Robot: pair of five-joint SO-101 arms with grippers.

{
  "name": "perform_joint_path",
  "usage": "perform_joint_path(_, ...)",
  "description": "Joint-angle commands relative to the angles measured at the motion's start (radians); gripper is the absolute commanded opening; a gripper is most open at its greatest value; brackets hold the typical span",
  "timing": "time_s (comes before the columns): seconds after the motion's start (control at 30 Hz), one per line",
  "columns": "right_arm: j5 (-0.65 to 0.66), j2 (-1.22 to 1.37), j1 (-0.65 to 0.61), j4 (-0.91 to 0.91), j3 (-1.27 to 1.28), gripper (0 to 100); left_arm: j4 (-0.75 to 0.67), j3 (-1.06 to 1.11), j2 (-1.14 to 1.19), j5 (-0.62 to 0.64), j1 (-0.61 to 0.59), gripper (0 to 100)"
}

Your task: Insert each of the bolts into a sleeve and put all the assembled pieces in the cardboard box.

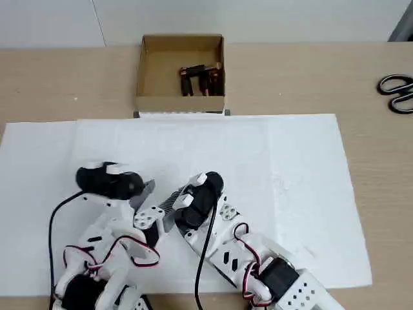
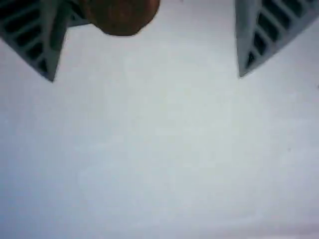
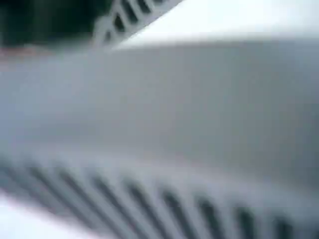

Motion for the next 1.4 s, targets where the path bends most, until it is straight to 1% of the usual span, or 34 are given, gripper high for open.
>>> perform_joint_path(0.0,0.009,-0.008,0.004,-0.005,-0.011,0.4,0.012,-0.082,-0.005,0.029,-0.005,22)
perform_joint_path(0.07,0.009,-0.008,0.015,-0.005,-0.011,0.4,0.009,-0.097,-0.005,0.035,-0.026,21)
perform_joint_path(0.1,0.009,-0.008,0.027,-0.005,-0.011,0.4,0.006,-0.096,-0.005,0.035,-0.052,19)
perform_joint_path(0.17,0.009,-0.008,0.062,-0.002,-0.011,0.4,0.005,-0.077,-0.005,0.032,-0.127,10)
perform_joint_path(0.23,0.009,-0.008,0.099,0.004,-0.011,0.4,0.003,-0.041,-0.005,-0.011,-0.207,0)
perform_joint_path(0.3,0.009,-0.008,0.134,0.004,-0.011,0.4,0.002,0.033,-0.008,-0.066,-0.276,2)
perform_joint_path(0.37,0.009,-0.008,0.163,0.004,-0.011,0.4,-0.032,0.114,-0.008,-0.101,-0.333,0)
perform_joint_path(0.47,0.009,-0.008,0.200,0.004,-0.011,0.4,-0.109,0.211,-0.008,-0.144,-0.377,1)
perform_joint_path(0.6,0.006,-0.008,0.257,0.004,-0.012,0.4,-0.175,0.285,-0.008,-0.180,-0.377,1)
perform_joint_path(0.67,0.005,-0.008,0.291,0.004,-0.012,0.4,-0.186,0.332,-0.009,-0.210,-0.377,1)
perform_joint_path(0.8,0.005,-0.007,0.357,0.025,-0.020,0.4,-0.187,0.335,-0.009,-0.218,-0.384,1)
perform_joint_path(0.93,-0.006,-0.005,0.366,0.097,-0.084,0.4,-0.187,0.334,-0.009,-0.219,-0.382,1)
perform_joint_path(1.03,-0.044,0.008,0.366,0.107,-0.178,0.3,-0.187,0.334,-0.009,-0.221,-0.379,1)
perform_joint_path(1.17,-0.052,0.168,0.367,0.108,-0.350,0.3,-0.187,0.334,-0.009,-0.221,-0.379,1)
perform_joint_path(1.37,-0.055,0.550,0.367,0.097,-0.664,0.3,-0.187,0.334,-0.009,-0.221,-0.379,1)
